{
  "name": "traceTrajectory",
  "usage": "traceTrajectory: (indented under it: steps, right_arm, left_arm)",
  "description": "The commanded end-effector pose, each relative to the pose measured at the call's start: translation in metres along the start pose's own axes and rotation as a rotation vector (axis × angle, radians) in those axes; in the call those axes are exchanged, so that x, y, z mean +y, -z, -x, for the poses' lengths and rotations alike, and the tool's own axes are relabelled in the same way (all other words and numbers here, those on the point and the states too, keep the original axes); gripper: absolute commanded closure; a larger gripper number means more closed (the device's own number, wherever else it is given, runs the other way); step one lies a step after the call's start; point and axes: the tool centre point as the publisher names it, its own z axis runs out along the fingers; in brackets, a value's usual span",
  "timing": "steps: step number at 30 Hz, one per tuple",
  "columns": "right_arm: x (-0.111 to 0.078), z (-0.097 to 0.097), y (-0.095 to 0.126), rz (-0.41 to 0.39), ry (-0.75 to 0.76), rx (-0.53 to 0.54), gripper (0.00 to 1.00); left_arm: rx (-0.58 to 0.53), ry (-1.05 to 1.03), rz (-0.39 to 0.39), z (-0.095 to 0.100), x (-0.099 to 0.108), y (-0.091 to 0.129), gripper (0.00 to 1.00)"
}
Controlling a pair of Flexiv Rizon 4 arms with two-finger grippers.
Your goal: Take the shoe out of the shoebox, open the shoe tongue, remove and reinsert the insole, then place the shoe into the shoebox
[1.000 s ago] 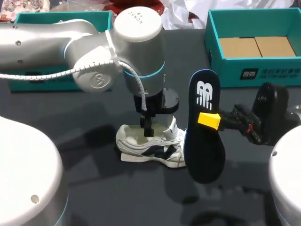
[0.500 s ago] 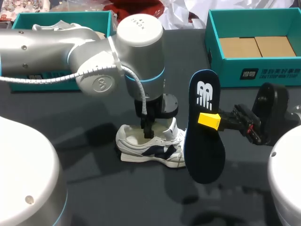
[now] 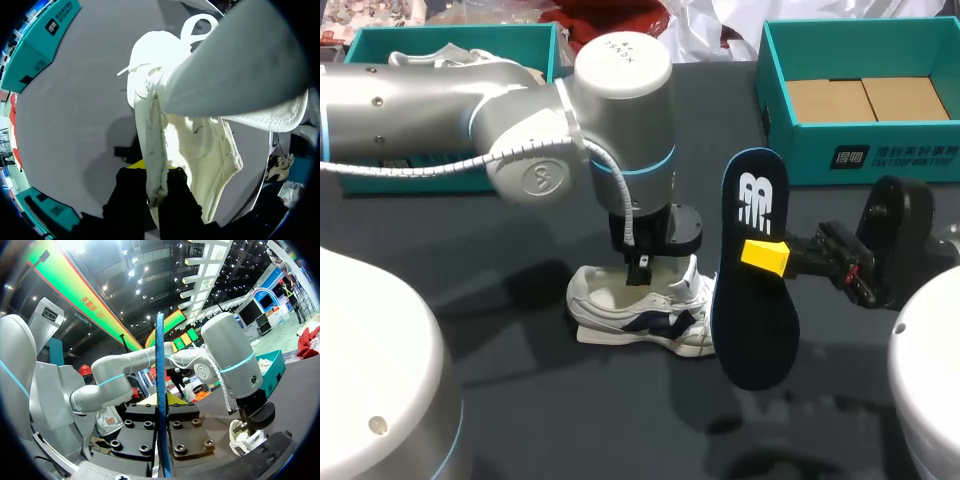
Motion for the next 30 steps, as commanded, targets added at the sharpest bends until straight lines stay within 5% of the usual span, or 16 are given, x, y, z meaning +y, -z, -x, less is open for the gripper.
traceTrajectory:
  steps: [1, 13, 17, 30]
  right_arm:
    - [0.000, -0.003, 0.000, 0.000, -0.001, -0.007, 1.00]
    - [0.000, -0.003, 0.000, 0.000, -0.001, -0.007, 1.00]
    - [0.000, -0.003, 0.000, 0.000, -0.001, -0.007, 1.00]
    - [0.000, -0.003, 0.000, 0.000, -0.001, -0.007, 1.00]
  left_arm:
    - [0.026, -0.021, -0.005, 0.004, 0.001, 0.002, 1.00]
    - [0.111, -0.343, -0.030, -0.002, -0.001, 0.041, 1.00]
    - [-0.094, -0.600, 0.058, -0.018, 0.006, 0.060, 1.00]
    - [-0.110, -0.638, 0.038, -0.016, 0.008, 0.064, 1.00]
